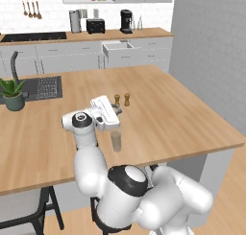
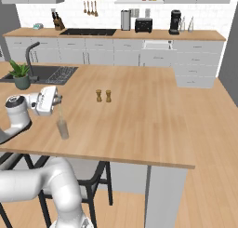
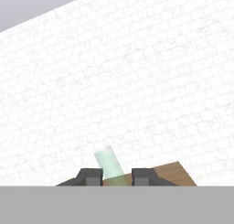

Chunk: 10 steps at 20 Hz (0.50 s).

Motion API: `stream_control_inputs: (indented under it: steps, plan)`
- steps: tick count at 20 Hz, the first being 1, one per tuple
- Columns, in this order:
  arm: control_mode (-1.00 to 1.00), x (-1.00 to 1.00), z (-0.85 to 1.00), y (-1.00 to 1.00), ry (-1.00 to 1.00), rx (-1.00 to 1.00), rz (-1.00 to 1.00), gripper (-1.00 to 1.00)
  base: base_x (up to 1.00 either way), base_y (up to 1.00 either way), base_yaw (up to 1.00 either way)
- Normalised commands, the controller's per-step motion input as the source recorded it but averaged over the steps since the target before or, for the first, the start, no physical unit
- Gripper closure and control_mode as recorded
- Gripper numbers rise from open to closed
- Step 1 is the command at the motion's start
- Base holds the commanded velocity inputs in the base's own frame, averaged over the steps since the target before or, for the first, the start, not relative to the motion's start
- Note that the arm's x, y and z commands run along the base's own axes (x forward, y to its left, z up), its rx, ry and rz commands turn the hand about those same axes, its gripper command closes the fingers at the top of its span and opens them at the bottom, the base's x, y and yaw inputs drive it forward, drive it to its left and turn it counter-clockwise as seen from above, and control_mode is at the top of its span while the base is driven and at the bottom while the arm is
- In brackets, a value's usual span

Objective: Take a straw from the drawer in front and place it inside the glass cup on the dining counter.

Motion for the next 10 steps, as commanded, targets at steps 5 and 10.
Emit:
stream_control_inputs:
  steps: [5, 10]
  plan:
    - [-1.00, -0.03, 0.02, -0.02, -0.02, 0.00, 0.00, 1.00, 0.00, 0.00, 0.00]
    - [-1.00, -0.18, 0.03, -0.01, -0.02, 0.00, -0.02, 1.00, 0.00, 0.00, 0.00]
